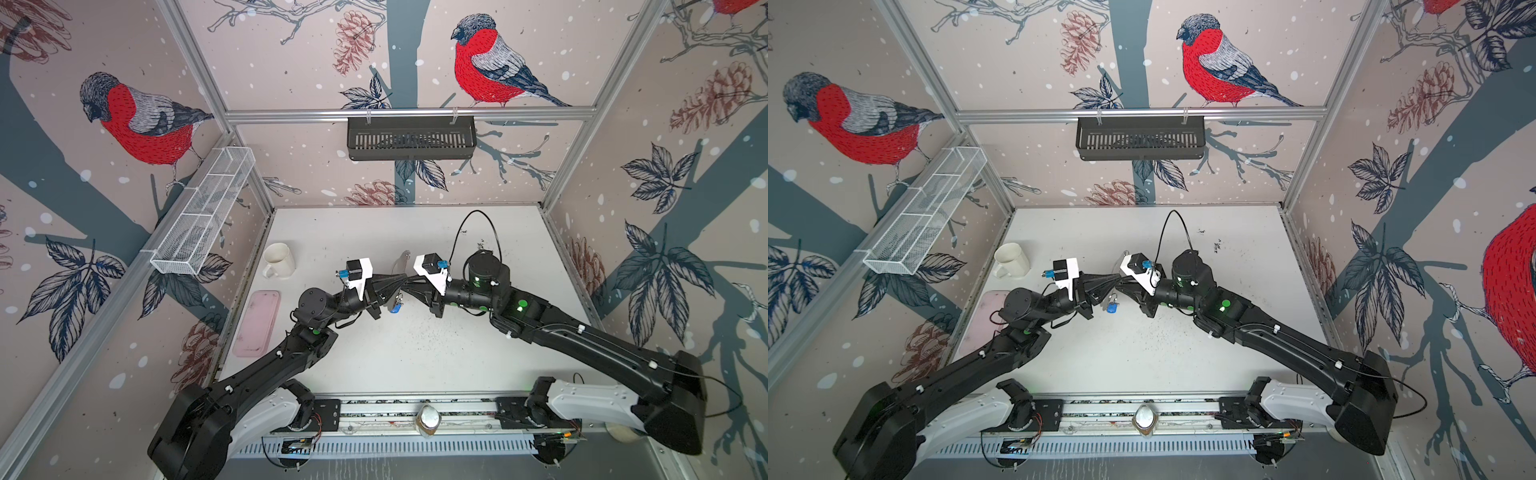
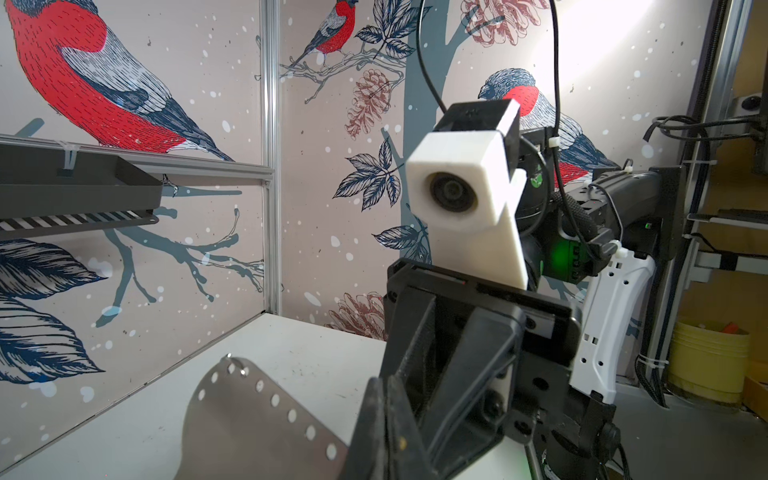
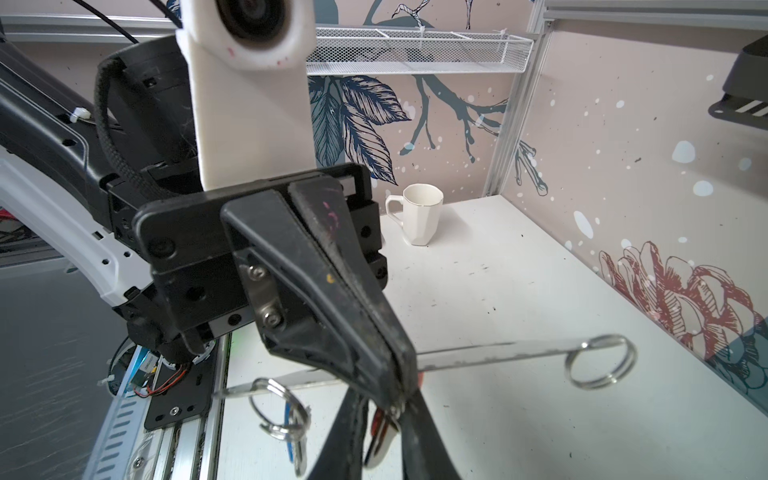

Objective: Put the keys on the keyring

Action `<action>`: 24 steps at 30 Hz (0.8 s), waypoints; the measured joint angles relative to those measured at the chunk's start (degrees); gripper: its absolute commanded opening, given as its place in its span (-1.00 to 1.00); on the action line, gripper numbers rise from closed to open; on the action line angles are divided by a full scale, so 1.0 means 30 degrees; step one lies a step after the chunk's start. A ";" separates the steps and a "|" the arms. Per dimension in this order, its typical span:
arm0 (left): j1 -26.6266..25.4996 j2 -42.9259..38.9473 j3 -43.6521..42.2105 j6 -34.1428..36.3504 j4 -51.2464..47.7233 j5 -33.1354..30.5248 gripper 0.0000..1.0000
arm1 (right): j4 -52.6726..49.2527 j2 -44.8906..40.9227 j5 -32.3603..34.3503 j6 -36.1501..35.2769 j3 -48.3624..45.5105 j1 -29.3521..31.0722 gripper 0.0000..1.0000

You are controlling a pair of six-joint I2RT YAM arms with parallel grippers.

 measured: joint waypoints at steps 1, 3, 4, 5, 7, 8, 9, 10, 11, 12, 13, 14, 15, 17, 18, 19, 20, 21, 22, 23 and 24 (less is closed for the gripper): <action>0.0000 0.0117 -0.0058 -0.0146 0.0386 0.0160 -1.00 | 0.0029 0.0058 -0.0102 0.0000 0.0007 0.0029 -0.69; 0.0000 0.0386 -0.0146 -0.0488 0.1129 0.0423 -1.00 | 0.0080 0.0146 -0.0299 -0.0066 0.0036 0.0058 -0.69; 0.0000 0.0554 -0.0197 -0.0743 0.1625 0.0525 -1.00 | 0.0153 0.0175 -0.0423 -0.0095 0.0036 0.0066 -0.69; 0.0000 0.0692 -0.0233 -0.1013 0.2018 0.0641 -1.00 | 0.0204 0.0189 -0.0568 -0.0175 0.0036 0.0066 -0.68; 0.0000 0.1020 -0.0357 -0.1457 0.3075 0.0962 -1.00 | 0.0321 0.0211 -0.0962 -0.0430 0.0036 0.0087 -0.63; 0.0000 0.1173 -0.0379 -0.1566 0.3534 0.1122 -1.00 | 0.0328 0.0226 -0.1151 -0.0466 0.0044 0.0109 -0.61; 0.0000 0.1326 -0.0393 -0.1902 0.3949 0.1304 -1.00 | 0.0313 0.0240 -0.1377 -0.0532 0.0051 0.0138 -0.57; 0.0000 0.1479 -0.0415 -0.1967 0.4386 0.1406 -1.00 | 0.0277 0.0248 -0.1523 -0.0619 0.0066 0.0160 -0.51; 0.0000 0.1588 -0.0452 -0.2142 0.4750 0.1413 -1.00 | 0.0233 0.0248 -0.1632 -0.0787 0.0080 0.0168 -0.45; 0.0000 0.1698 -0.0495 -0.2390 0.5085 0.1435 -1.00 | 0.0138 0.0233 -0.1712 -0.0969 0.0117 0.0182 -0.40; 0.0000 0.1763 -0.0546 -0.2441 0.5384 0.1472 -1.00 | -0.0029 0.0182 -0.1712 -0.0998 0.0146 0.0211 -0.35; 0.0000 0.1800 -0.0576 -0.2543 0.5610 0.1494 -1.00 | -0.0226 0.0087 -0.1683 -0.1064 0.0146 0.0211 -0.34; 0.0022 0.1814 -0.0612 -0.2754 0.5858 0.1501 -1.00 | -0.0495 -0.0087 -0.1566 -0.1122 0.0138 0.0211 -0.31; 0.0095 0.1821 -0.0670 -0.2812 0.6244 0.1501 -1.00 | -0.0699 -0.0612 -0.1202 -0.1224 -0.0066 0.0189 -0.28; 0.0124 0.1814 -0.0707 -0.2849 0.6375 0.1501 -1.00 | -0.0692 -0.0998 -0.0976 -0.1384 -0.0299 0.0146 -0.27; 0.0131 0.1814 -0.0736 -0.2900 0.6455 0.1486 -1.00 | -0.0707 -0.1377 -0.0772 -0.1392 -0.0561 0.0066 -0.27; 0.0153 0.1814 -0.0765 -0.2907 0.6470 0.1494 -1.00 | -0.0699 -0.1676 -0.0590 -0.1384 -0.0765 0.0022 -0.27; 0.0160 0.1807 -0.0780 -0.2929 0.6543 0.1508 -1.00 | -0.0699 -0.2047 -0.0284 -0.1377 -0.0998 -0.0058 -0.29; 0.0175 0.1807 -0.0801 -0.2943 0.6645 0.1501 -1.00 | -0.0707 -0.2382 0.0000 -0.1333 -0.1202 -0.0146 -0.32; 0.0197 0.1807 -0.0809 -0.2958 0.6747 0.1508 -1.00 | -0.0670 -0.2652 0.0109 -0.1319 -0.1355 -0.0233 -0.36; 0.0219 0.1807 -0.0809 -0.2965 0.6798 0.1501 -1.00 | -0.0634 -0.2929 0.0372 -0.1282 -0.1501 -0.0284 -0.41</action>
